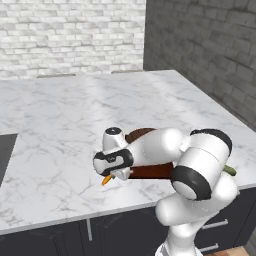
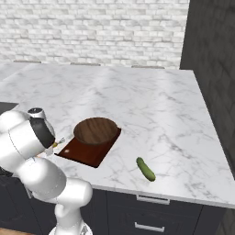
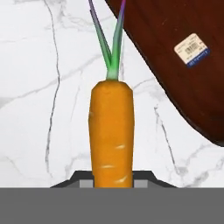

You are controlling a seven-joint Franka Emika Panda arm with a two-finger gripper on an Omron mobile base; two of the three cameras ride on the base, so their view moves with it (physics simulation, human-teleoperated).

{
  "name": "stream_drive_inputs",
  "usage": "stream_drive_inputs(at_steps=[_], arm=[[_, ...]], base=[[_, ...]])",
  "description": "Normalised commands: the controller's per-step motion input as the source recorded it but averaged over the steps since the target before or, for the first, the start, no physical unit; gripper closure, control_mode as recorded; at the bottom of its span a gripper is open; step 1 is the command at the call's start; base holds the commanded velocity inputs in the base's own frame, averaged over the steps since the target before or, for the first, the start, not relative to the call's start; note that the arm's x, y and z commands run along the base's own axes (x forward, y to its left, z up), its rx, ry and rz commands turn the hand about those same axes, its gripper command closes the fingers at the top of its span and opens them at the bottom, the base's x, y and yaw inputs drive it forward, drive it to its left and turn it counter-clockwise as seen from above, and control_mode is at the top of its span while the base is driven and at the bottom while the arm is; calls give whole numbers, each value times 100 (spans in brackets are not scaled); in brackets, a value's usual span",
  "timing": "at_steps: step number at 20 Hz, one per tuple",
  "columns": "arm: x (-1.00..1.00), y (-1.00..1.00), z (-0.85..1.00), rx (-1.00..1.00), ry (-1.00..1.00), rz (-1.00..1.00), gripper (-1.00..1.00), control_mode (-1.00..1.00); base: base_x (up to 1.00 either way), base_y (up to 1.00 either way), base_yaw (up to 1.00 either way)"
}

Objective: Place the two vegetables and bowl onto the tray for setting up a vegetable dip station.

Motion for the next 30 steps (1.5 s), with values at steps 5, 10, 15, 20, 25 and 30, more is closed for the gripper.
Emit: stream_drive_inputs(at_steps=[5,10,15,20,25,30], arm=[[-34,0,28,0,-2,-21,100,-100],[-33,-9,21,0,0,-29,100,-100],[-24,-17,17,0,0,-31,100,-100],[-16,-23,16,0,0,-30,100,-100],[-5,-28,13,0,0,-19,100,-100],[0,-28,6,0,0,-12,100,-100]], base=[[0,0,0],[0,0,0],[0,0,0],[0,0,0],[0,0,0],[0,0,0]])
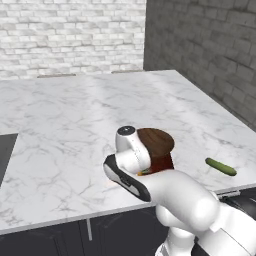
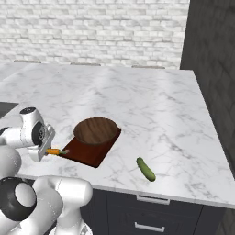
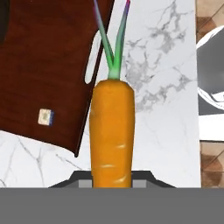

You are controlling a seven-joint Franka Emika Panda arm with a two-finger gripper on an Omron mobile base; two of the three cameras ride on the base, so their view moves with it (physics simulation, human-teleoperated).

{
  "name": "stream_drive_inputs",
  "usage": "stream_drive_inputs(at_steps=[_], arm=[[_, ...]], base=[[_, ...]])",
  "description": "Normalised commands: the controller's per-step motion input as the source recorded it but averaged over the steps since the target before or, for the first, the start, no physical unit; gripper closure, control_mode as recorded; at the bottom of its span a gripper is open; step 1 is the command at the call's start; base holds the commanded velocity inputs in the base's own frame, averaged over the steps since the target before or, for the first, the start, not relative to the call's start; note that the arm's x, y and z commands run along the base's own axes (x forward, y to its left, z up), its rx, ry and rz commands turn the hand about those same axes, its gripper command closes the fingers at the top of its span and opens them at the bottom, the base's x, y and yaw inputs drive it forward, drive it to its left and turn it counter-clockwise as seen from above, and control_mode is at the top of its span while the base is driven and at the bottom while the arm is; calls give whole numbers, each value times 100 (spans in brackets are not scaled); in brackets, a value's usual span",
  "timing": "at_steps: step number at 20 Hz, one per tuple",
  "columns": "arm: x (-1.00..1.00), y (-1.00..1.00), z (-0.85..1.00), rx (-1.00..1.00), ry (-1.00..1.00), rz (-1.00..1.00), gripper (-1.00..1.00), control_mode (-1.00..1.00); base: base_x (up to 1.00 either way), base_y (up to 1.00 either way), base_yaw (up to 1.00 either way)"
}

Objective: Place the two vegetables and bowl onto the tray for setting up a vegetable dip station.

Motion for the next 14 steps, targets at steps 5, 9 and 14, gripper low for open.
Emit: stream_drive_inputs(at_steps=[5,9,14], arm=[[0,-30,0,0,0,-7,100,-100],[1,-29,0,0,0,-4,100,-100],[8,-26,0,1,-7,0,100,-100]], base=[[0,0,0],[0,0,0],[0,0,0]])
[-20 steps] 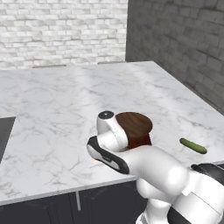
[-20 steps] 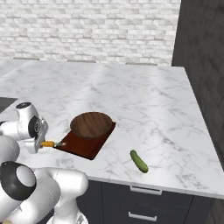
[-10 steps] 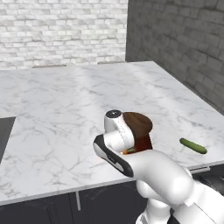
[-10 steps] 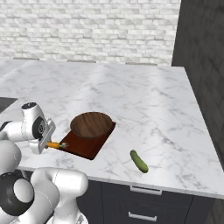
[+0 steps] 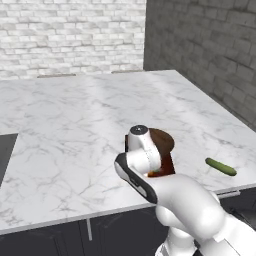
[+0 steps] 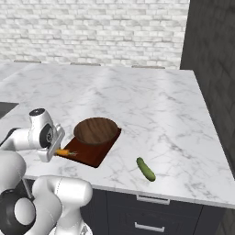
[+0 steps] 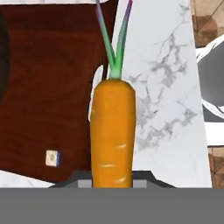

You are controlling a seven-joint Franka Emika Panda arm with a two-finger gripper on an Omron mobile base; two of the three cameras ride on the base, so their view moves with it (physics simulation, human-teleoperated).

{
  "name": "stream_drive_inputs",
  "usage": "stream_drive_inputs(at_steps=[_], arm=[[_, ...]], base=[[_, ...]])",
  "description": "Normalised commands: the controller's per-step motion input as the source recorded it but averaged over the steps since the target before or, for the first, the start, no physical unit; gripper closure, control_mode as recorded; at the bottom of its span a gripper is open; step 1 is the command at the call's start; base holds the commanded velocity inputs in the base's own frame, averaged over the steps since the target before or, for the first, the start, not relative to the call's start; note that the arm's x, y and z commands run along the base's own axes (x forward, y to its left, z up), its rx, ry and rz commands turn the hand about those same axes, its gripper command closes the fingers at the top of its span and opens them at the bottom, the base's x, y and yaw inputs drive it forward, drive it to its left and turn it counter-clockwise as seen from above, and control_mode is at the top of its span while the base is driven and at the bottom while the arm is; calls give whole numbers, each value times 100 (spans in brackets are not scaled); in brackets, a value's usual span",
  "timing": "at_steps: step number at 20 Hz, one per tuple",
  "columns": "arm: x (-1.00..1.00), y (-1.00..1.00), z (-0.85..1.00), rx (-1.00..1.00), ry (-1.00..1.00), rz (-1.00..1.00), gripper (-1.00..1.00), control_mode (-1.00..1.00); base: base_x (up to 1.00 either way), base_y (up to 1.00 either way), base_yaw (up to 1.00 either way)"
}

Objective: Place the two vegetables and bowl onto the tray for setting up a vegetable dip station.

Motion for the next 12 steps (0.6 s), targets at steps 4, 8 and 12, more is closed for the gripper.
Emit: stream_drive_inputs(at_steps=[4,8,12], arm=[[13,-20,0,2,-18,0,100,-100],[15,-17,0,1,-13,0,100,-100],[21,-17,-1,4,-1,-1,100,-100]], base=[[0,0,0],[0,0,0],[0,0,0]])
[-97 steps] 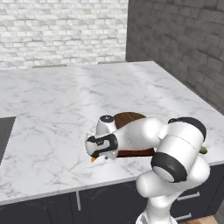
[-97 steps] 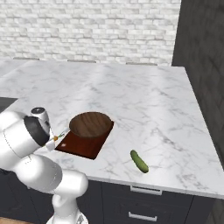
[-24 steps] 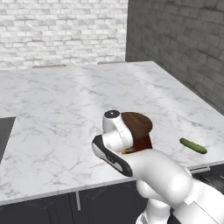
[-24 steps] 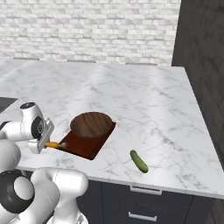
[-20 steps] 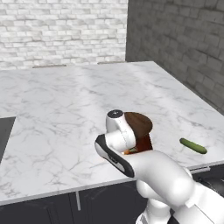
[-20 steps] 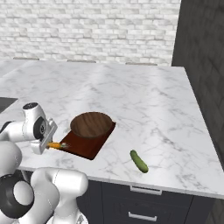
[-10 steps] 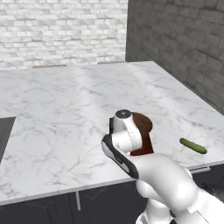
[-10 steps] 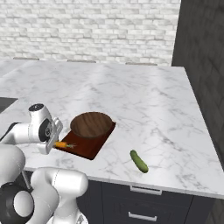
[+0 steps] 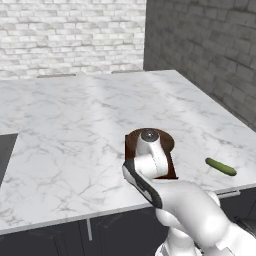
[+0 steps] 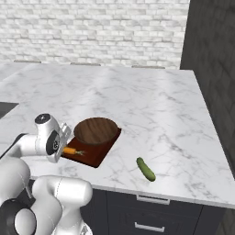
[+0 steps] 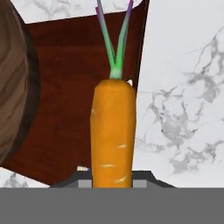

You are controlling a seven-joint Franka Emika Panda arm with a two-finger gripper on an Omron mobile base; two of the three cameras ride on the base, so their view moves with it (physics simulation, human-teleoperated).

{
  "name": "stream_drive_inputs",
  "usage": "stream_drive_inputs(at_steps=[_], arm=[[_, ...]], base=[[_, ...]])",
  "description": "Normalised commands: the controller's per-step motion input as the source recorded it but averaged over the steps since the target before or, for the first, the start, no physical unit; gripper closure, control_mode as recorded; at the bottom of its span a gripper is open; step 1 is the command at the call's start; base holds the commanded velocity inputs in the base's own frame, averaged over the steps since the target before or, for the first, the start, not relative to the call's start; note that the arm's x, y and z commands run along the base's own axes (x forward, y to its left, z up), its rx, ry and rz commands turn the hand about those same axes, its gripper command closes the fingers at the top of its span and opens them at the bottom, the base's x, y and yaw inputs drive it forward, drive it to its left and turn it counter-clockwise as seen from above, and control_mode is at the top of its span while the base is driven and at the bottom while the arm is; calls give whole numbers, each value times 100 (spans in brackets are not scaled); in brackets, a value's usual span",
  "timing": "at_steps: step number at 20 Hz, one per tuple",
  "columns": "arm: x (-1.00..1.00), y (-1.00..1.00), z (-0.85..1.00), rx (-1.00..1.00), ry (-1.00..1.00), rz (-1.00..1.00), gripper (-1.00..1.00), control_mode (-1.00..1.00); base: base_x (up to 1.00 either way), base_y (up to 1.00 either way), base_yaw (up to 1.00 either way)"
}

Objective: Place the two vegetables and bowl onto the tray for setting up a vegetable dip station.

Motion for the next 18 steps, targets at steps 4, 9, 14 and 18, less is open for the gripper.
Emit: stream_drive_inputs(at_steps=[4,9,14,18], arm=[[18,-16,-1,7,2,-1,100,-100],[19,-10,0,7,0,0,100,-100],[19,-6,-1,4,0,0,100,-100],[15,-1,-4,1,0,-1,100,-100]], base=[[0,0,0],[0,0,0],[0,0,0],[0,0,0]])
